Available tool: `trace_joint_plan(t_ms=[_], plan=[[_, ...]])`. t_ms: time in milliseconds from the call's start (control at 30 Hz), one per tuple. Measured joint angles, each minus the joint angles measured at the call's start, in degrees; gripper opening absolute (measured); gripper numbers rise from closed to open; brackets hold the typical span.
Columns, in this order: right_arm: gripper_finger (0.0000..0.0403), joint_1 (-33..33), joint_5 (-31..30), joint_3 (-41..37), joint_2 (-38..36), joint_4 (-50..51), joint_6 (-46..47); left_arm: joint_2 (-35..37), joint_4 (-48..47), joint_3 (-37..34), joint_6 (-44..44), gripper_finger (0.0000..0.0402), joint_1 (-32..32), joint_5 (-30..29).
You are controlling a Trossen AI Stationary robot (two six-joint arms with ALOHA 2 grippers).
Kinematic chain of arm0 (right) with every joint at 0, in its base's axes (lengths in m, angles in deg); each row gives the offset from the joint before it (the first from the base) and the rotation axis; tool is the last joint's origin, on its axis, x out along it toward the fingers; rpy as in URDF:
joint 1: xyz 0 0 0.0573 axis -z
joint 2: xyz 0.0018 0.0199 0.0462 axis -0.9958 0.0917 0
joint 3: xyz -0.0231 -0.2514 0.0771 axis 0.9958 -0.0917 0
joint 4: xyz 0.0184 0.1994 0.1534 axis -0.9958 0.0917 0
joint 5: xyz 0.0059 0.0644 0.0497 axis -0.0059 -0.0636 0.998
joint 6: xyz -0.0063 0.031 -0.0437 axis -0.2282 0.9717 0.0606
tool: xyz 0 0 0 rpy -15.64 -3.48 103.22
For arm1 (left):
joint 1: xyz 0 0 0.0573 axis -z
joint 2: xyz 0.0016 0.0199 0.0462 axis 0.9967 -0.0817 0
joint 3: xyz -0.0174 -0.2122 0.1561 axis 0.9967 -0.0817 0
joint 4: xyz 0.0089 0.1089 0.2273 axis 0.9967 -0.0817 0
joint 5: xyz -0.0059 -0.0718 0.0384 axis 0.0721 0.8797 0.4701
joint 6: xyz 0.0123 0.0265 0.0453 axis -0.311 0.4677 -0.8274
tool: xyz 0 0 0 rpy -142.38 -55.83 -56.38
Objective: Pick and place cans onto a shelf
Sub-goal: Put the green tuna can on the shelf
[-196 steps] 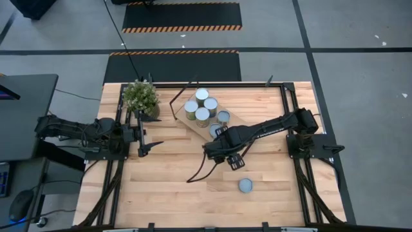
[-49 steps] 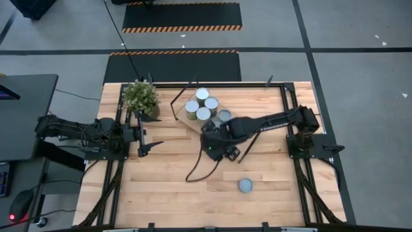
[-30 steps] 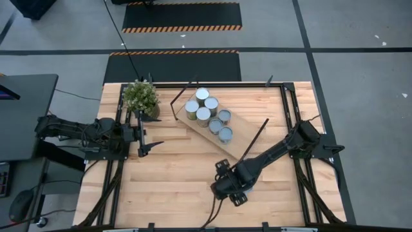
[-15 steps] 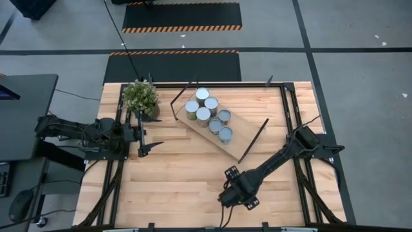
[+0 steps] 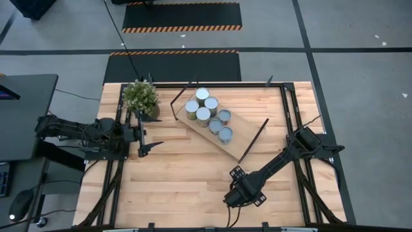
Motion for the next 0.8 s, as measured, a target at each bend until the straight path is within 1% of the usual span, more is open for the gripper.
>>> trace_joint_plan(t_ms=[200, 267, 367, 433, 600, 700, 800], plan=[[0.0325, 0.47, -0.78, -0.55, 0.0, -2.04, -2.53, 0.0, 0.0, 0.0, -0.01, 0.0398, 0.0, 0.0], [0.031, 1.24, -0.94, 0.94, 0.0, -2.23, -3.63, 0.0, 0.0, 0.0, 0.0, 0.0398, 0.02, 0.0], [0.0298, 3.11, -3.61, 5.03, 0.0, -2.49, -5.55, 0.0, 0.02, 0.0, -0.02, 0.0398, 0.01, 0.0], [0.0297, 4.81, -6.28, 8.19, 0.0, -2.31, -6.68, 0.0, 0.02, 0.0, 0.0, 0.0398, 0.0, 0.0], [0.0313, 9.42, -13.77, 15.65, 0.0, 0.98, -10.63, 0.0, 0.02, 0.0, 0.0, 0.0398, 0.0, 0.0], [0.0313, 12.37, -14.53, 18.4, 0.0, 2.36, -12.59, 0.0, 0.0, 0.0, 0.0, 0.0398, 0.02, 0.0], [0.0311, 15.2, -14.1, 19.45, 0.0, 2.77, -14.23, 0.0, 0.0, 0.0, 0.0, 0.0398, 0.0, 0.0]])
